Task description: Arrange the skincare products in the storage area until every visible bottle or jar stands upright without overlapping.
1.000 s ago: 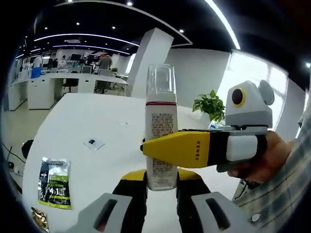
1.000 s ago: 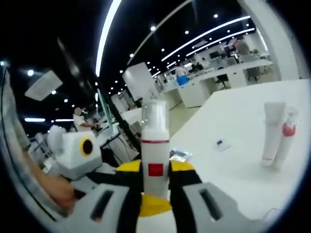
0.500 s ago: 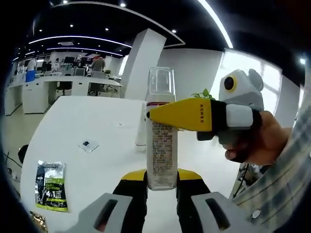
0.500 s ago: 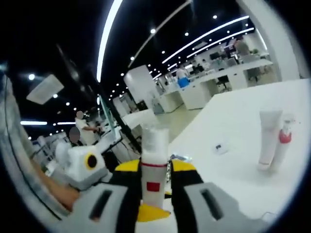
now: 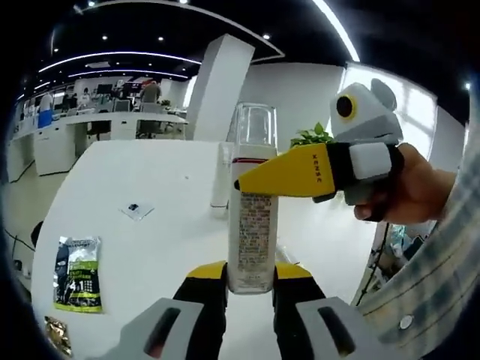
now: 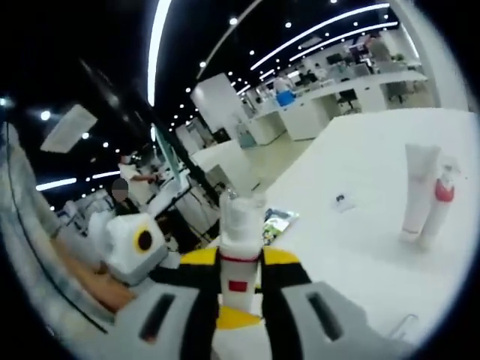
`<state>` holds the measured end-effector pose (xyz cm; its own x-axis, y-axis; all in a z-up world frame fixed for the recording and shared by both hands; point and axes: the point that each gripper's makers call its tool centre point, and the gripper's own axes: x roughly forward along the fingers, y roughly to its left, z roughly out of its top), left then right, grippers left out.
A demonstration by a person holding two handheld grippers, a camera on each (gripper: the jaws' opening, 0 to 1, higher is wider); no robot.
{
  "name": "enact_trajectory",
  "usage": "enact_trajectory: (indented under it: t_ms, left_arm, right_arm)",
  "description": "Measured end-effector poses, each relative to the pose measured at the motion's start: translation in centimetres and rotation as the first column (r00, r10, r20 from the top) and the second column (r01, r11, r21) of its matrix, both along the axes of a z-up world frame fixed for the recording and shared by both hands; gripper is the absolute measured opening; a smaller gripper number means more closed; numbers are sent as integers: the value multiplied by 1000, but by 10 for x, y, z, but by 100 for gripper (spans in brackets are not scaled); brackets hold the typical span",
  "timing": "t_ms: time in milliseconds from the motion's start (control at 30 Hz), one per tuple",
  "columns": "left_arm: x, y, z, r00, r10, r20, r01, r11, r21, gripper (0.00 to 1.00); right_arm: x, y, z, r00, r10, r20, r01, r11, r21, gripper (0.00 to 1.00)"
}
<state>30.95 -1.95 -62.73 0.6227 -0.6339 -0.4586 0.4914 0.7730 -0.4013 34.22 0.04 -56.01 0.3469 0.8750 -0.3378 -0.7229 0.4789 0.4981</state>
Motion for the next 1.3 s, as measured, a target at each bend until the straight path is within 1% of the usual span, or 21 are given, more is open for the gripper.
enact_trajectory:
  t_ms: [67,100,167,233,300,333,433,500,533,567,600,667,800,867,900,1000,1033,1067,1167,1233,1300]
  left_arm:
    - [-2,2,-5,1000,3,-16,-3,1000,10,23]
    - [-3,4,-8,1000,8,-14,-8,1000,12,26]
    - [-6,6,-11,1000,18,-19,-18,1000,20,31]
    - [-11,8,-16,999,17,-35,-16,999,33,32]
    - [-15,12,-16,997,37,-69,-36,999,11,32]
    - [-16,13,-15,997,40,-63,-39,999,11,32]
    - [-18,16,-16,996,53,-71,-52,999,15,32]
    - [-21,19,-20,995,62,-84,-60,998,17,32]
    - [-23,20,-22,994,63,-92,-62,998,19,32]
    - [-24,21,-24,994,64,-93,-62,998,21,32]
    - [-26,23,-25,993,67,-97,-65,998,24,32]
    - [-27,27,-26,991,77,-106,-75,997,22,32]
    - [-29,30,-30,988,87,-125,-84,996,23,32]
    - [-31,30,-31,988,82,-130,-80,997,24,32]
    - [-32,30,-31,988,79,-133,-76,997,24,32]
    - [-36,30,-32,988,71,-136,-68,997,28,32]
    - [-37,31,-33,988,71,-138,-67,997,29,31]
    - [-40,33,-35,987,72,-144,-69,997,29,31]
    - [-46,42,-41,982,94,-166,-89,995,34,31]
    - [-49,45,-43,979,105,-175,-101,994,34,31]
    - [-54,49,-46,975,118,-186,-112,993,39,31]
  right_arm:
    - [10,-8,-3,997,-45,60,47,998,-40,18]
    - [16,-13,-5,994,-65,85,71,996,-61,18]
    - [27,-23,-7,987,-111,113,120,990,-70,18]
    - [42,-37,-13,974,-163,159,181,978,-106,18]
    - [56,-51,-21,959,-206,197,235,963,-135,18]
    - [64,-58,-25,948,-213,235,253,955,-155,18]
    - [81,-72,-41,931,-260,257,312,931,-191,18]
    - [91,-83,-52,916,-275,292,347,908,-235,18]
    - [94,-86,-57,912,-277,302,355,901,-248,18]
    - [96,-88,-62,913,-275,302,357,898,-259,18]
    - [100,-93,-68,908,-289,303,373,887,-272,18]
    - [105,-99,-74,902,-308,302,393,877,-277,18]
    - [119,-113,-86,875,-380,301,461,844,-275,18]
    - [127,-118,-89,857,-404,320,492,828,-271,18]
    - [130,-119,-91,854,-411,320,498,824,-271,18]
    - [139,-124,-97,833,-425,354,528,803,-277,18]
    - [142,-124,-97,826,-422,373,532,802,-270,18]
    - [143,-124,-100,823,-424,378,536,800,-270,18]
    - [148,-125,-107,813,-442,377,551,793,-258,18]
    - [150,-125,-112,811,-448,375,556,791,-257,18]
    - [151,-127,-120,808,-454,375,563,783,-265,18]
